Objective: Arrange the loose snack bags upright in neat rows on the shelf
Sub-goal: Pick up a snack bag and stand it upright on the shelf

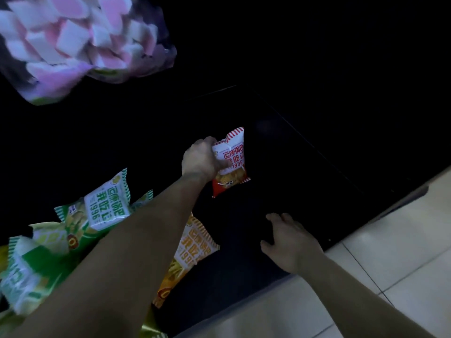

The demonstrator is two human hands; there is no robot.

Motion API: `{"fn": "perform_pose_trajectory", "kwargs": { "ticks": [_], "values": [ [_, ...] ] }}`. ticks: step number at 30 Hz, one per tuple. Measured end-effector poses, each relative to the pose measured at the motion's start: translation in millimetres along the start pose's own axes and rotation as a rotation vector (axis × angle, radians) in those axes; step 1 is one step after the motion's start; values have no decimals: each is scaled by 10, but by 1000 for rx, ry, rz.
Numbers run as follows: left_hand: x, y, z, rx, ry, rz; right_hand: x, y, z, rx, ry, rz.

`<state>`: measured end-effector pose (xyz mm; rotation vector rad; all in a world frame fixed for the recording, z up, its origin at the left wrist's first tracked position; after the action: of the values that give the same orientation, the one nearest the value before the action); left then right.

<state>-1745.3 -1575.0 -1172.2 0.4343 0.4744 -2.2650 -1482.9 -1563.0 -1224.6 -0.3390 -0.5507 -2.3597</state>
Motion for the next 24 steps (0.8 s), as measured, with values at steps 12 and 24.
{"fn": "perform_pose_trajectory", "kwargs": {
  "ticks": [12, 24],
  "values": [
    [-161, -68, -88, -79, -128, -131, 34, 109, -116, 44, 8, 30],
    [-168, -51, -7, 27, -208, -45, 162, 112, -123, 59, 21, 57]
  ]
}}
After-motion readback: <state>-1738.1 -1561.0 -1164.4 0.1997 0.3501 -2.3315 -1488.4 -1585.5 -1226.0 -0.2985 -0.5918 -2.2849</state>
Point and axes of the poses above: each hand's wrist, its own y-axis away from the middle knuckle, its own z-axis out of the back of the hand, x = y × z, the point moved 4 cm from there along -y, towards the middle knuckle, and after that the axes turned 8 degrees about -x, right-handed, at the moved point
